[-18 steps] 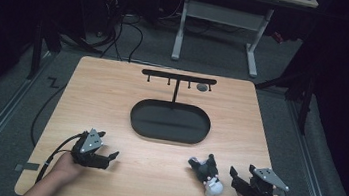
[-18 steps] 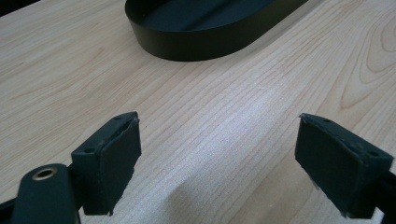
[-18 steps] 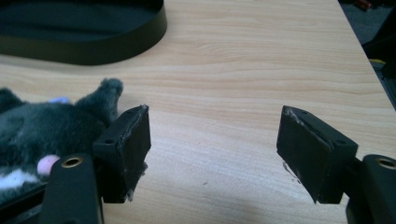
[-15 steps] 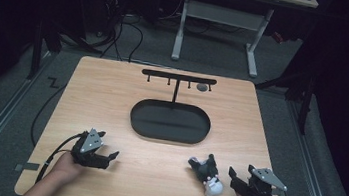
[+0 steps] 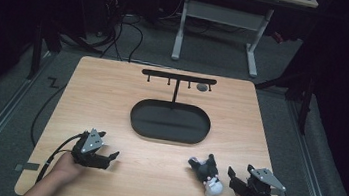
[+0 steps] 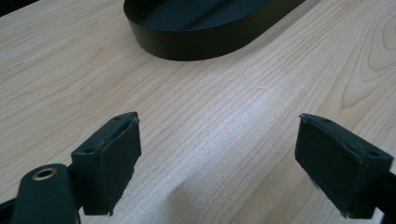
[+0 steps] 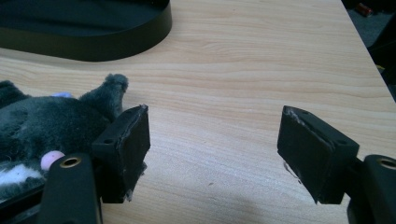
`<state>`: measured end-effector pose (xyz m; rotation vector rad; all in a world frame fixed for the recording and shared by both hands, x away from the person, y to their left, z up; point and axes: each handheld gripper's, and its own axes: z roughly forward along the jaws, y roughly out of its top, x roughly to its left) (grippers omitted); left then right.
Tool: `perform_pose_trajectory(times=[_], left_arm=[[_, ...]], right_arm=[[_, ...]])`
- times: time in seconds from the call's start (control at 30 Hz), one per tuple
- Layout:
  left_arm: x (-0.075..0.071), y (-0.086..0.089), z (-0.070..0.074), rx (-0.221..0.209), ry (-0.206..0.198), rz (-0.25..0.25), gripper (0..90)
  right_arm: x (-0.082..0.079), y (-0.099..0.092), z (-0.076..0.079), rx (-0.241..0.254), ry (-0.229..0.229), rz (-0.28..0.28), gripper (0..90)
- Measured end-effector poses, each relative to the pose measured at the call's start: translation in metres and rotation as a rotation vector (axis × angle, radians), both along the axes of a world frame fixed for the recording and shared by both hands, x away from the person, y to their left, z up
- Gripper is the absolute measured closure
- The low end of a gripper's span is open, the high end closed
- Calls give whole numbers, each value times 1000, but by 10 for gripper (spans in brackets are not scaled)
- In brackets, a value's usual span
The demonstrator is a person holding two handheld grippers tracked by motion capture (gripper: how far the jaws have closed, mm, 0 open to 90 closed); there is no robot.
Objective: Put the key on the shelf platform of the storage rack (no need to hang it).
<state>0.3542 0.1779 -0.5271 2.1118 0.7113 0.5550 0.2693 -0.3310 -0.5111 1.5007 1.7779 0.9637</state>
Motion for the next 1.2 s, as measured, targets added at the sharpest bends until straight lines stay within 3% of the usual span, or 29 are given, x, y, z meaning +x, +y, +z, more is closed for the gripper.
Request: perform_pose_trajectory(times=[0.4,0.57,1.03,1.2], left_arm=[[0,0,0,-2,3,0,154],[0,1,0,-4,6,0,153],[1,0,0,-2,10,0,154],[1,0,0,0,12,-1,154]], right_arm=[[1,4,-1,-5,-11,5,268],[1,4,-1,42,-18,16,269],[1,10,6,16,17,42,308],[-1,11,10,29,26,42,334]])
